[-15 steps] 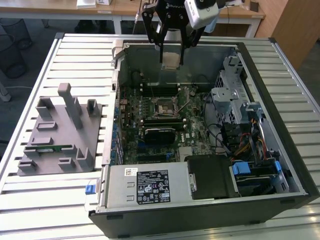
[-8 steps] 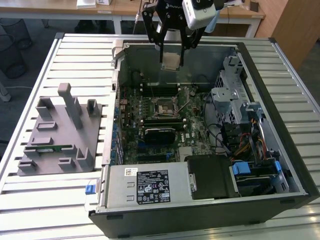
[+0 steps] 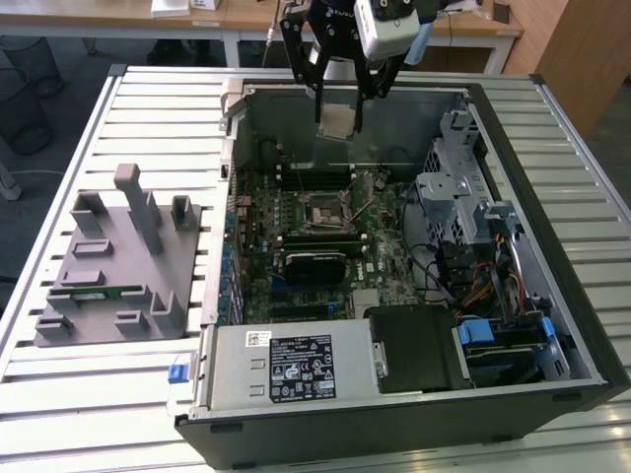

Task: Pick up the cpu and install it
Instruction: 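Place the cpu into insertion slot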

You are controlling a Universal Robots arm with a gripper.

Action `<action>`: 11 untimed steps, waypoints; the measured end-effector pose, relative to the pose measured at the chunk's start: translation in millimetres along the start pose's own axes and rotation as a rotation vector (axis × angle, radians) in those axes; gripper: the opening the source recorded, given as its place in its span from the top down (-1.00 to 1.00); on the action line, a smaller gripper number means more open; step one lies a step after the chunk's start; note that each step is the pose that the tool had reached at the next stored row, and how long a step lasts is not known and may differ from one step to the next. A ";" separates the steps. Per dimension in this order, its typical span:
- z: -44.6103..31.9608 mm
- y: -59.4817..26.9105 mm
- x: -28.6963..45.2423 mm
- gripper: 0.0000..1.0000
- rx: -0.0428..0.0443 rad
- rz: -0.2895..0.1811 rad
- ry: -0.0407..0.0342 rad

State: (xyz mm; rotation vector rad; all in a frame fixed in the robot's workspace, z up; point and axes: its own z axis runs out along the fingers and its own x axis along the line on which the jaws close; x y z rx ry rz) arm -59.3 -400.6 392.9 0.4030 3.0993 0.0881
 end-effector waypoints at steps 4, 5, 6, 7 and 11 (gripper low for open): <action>0.3 0.0 0.0 -0.06 0.0005 0.029 -0.0019; 0.4 0.2 0.1 -0.06 0.0012 0.036 -0.0024; 0.3 0.3 0.1 -0.06 0.0018 0.044 -0.0030; 0.4 0.3 0.1 -0.06 0.0023 0.054 -0.0037; 0.7 0.3 0.1 -0.06 0.0039 0.118 -0.0076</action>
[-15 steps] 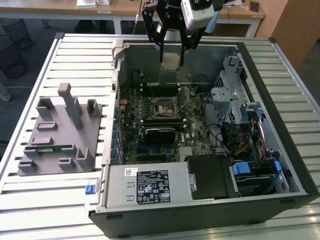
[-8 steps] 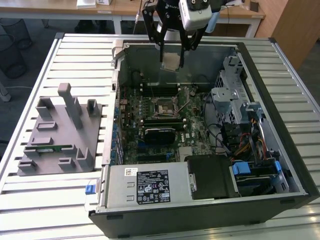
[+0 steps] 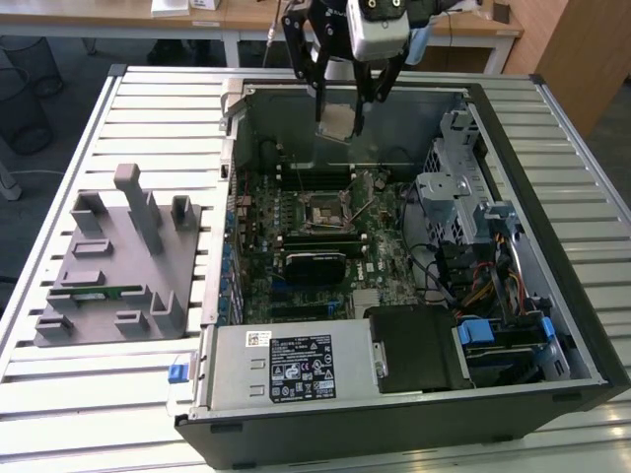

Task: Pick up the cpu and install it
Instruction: 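Place the cpu into insertion slot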

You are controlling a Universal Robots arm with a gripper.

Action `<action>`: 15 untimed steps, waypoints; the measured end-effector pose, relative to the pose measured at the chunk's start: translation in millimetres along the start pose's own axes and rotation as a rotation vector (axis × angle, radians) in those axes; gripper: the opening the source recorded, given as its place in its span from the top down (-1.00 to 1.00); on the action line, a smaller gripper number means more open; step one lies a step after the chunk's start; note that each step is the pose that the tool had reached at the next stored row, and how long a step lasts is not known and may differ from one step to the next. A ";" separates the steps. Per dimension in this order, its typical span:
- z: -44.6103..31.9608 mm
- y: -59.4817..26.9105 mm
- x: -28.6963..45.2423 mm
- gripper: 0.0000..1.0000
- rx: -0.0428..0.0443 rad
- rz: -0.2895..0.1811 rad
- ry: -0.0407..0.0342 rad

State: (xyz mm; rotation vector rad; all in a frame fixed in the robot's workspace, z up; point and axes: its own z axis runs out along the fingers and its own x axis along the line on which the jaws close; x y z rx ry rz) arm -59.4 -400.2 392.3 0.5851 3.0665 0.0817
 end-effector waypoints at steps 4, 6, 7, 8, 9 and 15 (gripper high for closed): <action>0.5 0.0 0.0 -0.06 0.0008 0.072 -0.0040; 0.7 0.0 0.0 -0.06 0.0014 0.107 -0.0060; 0.9 0.0 0.0 -0.06 0.0016 0.124 -0.0070; 1.0 0.0 0.0 -0.06 0.0019 0.142 -0.0081; 1.1 0.0 0.0 -0.06 0.0023 0.157 -0.0089; 1.5 -0.1 0.0 -0.06 0.0029 0.216 -0.0122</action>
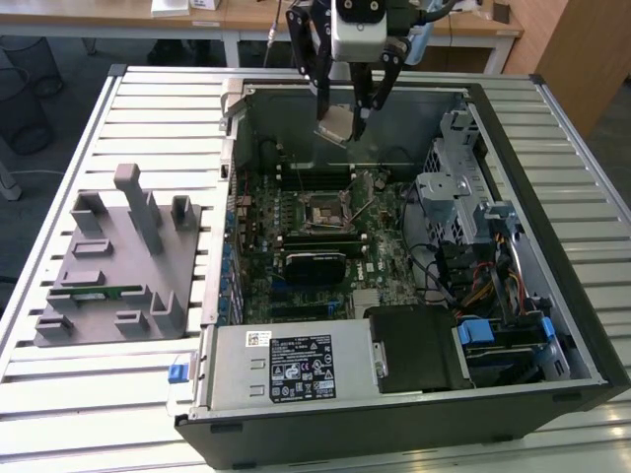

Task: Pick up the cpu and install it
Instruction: 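Place the cpu into insertion slot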

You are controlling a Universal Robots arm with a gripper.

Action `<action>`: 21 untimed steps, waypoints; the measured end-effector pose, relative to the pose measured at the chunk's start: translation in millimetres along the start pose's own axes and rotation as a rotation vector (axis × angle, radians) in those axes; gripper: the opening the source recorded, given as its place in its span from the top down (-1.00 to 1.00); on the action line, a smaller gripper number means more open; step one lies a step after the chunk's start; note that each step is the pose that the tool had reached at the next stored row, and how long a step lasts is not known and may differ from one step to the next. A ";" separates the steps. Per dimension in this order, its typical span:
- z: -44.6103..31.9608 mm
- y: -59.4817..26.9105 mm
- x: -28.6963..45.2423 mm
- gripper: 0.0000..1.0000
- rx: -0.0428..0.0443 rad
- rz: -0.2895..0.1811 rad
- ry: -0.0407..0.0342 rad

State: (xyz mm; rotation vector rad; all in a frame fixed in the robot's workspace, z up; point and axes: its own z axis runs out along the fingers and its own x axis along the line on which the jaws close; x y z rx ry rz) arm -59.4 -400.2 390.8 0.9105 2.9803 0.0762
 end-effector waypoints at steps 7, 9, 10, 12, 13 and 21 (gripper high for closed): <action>0.6 0.2 0.2 -0.06 0.0008 0.060 -0.0034; 0.9 0.4 0.3 -0.06 0.0011 0.072 -0.0042; 0.9 0.6 0.4 -0.06 0.0013 0.078 -0.0045; 1.2 0.7 0.8 -0.06 0.0014 0.088 -0.0051; 1.3 0.6 0.9 -0.06 0.0014 0.092 -0.0054; 2.2 0.4 2.0 -0.06 0.0019 0.132 -0.0077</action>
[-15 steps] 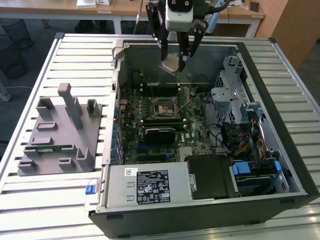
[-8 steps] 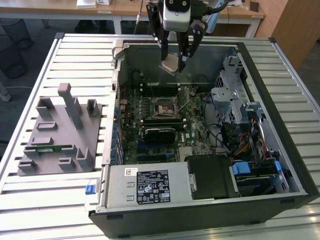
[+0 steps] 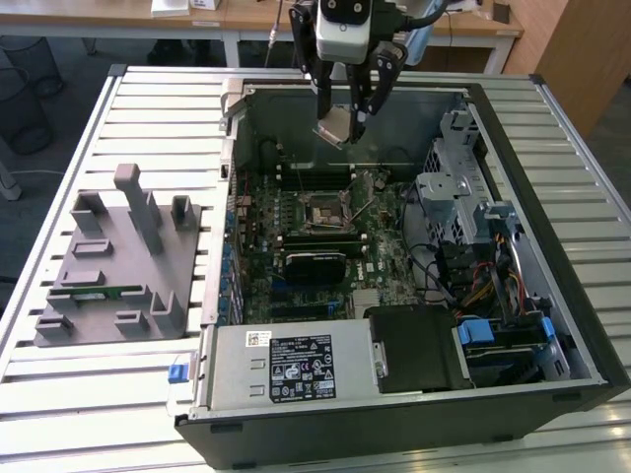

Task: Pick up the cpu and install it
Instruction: 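Place the cpu into insertion slot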

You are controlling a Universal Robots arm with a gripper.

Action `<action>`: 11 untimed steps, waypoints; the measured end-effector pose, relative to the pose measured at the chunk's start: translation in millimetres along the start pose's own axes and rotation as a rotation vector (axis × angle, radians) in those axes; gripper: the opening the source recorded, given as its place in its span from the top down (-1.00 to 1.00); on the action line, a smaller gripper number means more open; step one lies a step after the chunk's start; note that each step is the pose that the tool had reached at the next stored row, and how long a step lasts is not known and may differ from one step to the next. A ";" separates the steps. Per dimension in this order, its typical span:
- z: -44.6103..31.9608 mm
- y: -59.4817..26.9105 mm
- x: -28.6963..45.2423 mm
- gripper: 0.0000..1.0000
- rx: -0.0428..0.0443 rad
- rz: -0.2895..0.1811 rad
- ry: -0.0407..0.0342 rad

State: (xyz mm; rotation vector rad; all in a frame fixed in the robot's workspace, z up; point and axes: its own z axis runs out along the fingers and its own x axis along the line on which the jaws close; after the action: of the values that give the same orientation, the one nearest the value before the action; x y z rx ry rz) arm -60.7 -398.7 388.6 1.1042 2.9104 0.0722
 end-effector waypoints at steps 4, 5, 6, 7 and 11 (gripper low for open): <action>0.4 -0.5 0.6 -0.06 0.0003 0.025 -0.0014; 0.5 -0.6 0.7 -0.06 0.0003 0.030 -0.0017; 0.7 -0.8 0.8 -0.06 0.0003 0.036 -0.0020; 0.8 -0.9 1.0 -0.06 0.0004 0.042 -0.0023; 1.2 -1.3 1.5 -0.06 0.0005 0.065 -0.0035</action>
State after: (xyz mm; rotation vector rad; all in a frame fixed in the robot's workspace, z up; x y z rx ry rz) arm -62.6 -398.6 387.2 1.1984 2.8712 0.0709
